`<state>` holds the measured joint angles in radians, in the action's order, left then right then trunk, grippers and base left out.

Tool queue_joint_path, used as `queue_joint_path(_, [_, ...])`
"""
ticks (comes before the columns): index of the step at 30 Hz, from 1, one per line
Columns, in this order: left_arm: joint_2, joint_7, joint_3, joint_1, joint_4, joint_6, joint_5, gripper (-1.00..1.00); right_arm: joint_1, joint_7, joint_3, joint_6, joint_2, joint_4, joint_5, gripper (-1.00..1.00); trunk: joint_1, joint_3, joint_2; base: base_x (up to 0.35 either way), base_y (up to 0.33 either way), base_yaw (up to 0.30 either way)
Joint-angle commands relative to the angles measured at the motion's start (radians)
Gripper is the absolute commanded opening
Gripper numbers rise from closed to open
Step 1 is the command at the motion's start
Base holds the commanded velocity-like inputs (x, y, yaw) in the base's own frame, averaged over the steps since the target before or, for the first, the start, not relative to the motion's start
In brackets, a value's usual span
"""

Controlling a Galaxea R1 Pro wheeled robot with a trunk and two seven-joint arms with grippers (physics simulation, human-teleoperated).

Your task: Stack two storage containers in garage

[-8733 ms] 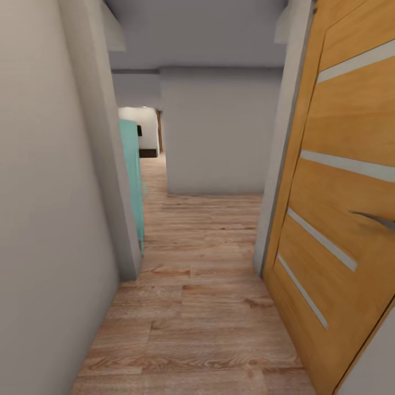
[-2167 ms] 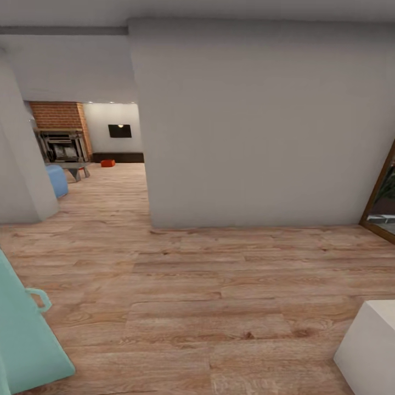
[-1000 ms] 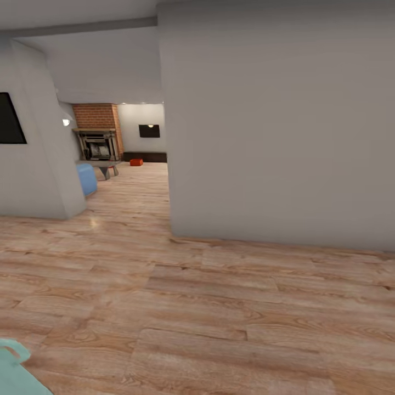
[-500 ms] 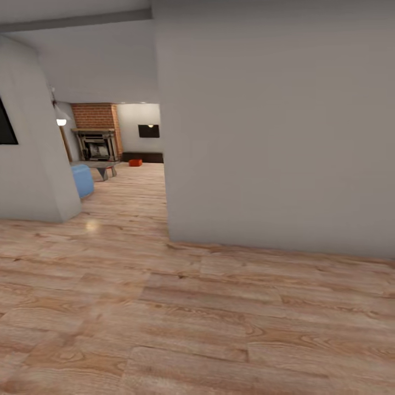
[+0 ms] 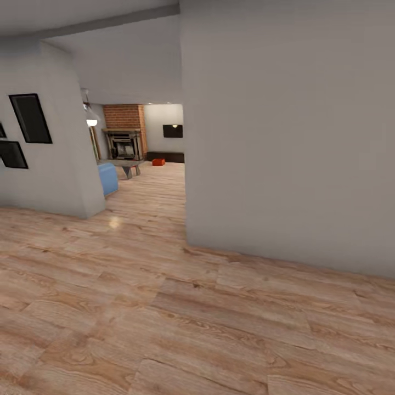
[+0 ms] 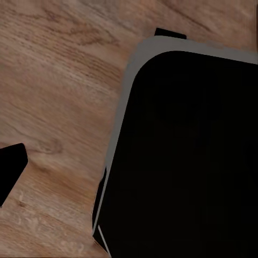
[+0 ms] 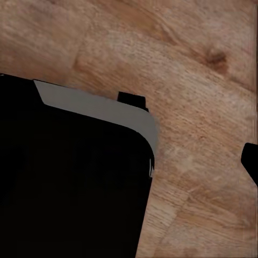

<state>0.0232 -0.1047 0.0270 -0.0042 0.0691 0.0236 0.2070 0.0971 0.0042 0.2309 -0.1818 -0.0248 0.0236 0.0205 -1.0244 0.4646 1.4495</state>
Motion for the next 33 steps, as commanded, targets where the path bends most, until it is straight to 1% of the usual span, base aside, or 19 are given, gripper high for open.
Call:
queue_joint_path(1, [0.000, -0.001, 0.002, 0.000, 0.000, 0.002, 0.005, 1.00, 0.001, 0.000, 0.005, -0.005, 0.000, 0.003, 0.003, 1.00, -0.001, 0.001, 0.000, 0.316, -0.084, 0.269])
queue_joint_path(8, [0.000, -0.001, 0.002, 0.000, 0.000, 0.002, 0.006, 1.00, 0.001, 0.000, 0.005, -0.005, 0.000, 0.003, 0.004, 1.00, -0.001, 0.001, 0.000, 0.316, -0.084, 0.251])
queue_joint_path(17, [0.000, -0.001, 0.002, 0.000, 0.000, 0.002, 0.006, 1.00, 0.001, 0.003, 0.007, -0.004, 0.000, 0.003, 0.000, 1.00, -0.001, 0.001, 0.000, 0.316, -0.084, 0.035])
queue_joint_path(20, [0.000, 0.000, 0.002, 0.000, 0.000, 0.002, 0.006, 1.00, 0.001, 0.001, 0.004, -0.004, 0.000, 0.003, 0.003, 1.00, -0.001, 0.000, 0.000, 0.316, -0.083, 0.127])
queue_joint_path(33, [0.002, 0.002, 0.003, 0.000, 0.000, 0.001, 0.007, 1.00, 0.001, 0.000, 0.002, -0.007, 0.002, 0.003, 0.007, 1.00, -0.001, -0.006, 0.000, 0.317, -0.050, 0.250])
